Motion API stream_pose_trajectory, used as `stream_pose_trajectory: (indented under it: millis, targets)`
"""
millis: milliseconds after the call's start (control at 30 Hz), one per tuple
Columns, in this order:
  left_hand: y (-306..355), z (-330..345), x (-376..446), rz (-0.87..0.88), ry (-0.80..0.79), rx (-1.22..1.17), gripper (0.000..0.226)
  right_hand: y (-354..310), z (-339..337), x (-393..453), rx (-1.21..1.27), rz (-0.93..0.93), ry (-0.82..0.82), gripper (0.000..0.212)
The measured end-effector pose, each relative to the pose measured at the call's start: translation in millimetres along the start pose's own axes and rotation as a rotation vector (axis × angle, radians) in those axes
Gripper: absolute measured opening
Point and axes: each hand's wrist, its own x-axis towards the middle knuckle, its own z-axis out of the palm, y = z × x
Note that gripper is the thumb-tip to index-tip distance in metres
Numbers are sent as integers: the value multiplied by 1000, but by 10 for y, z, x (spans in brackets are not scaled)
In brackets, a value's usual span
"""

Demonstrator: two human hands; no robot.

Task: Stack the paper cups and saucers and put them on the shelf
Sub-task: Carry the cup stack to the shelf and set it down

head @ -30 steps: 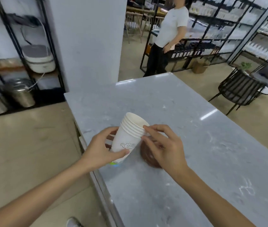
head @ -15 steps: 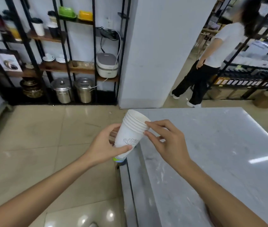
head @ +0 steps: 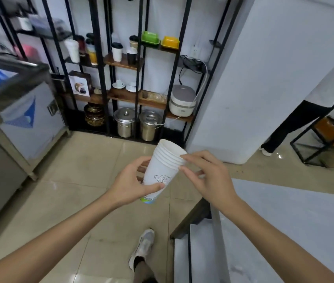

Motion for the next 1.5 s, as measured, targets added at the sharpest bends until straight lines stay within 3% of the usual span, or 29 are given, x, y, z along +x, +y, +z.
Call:
stream_pose_trajectory:
  millis: [300, 833, 1500]
  targets:
    - [-2, -361, 1614, 37, 27, 22, 70, 774, 308, 1499, -22, -67, 42, 26]
    - [465, -567, 4259, 215, 90, 69, 76, 1963, 231, 3814, -96, -74, 113, 29]
    - [1536, -1119, 7896, 443, -62, 33, 75, 3106, -241, 6899, -325, -114, 297, 32]
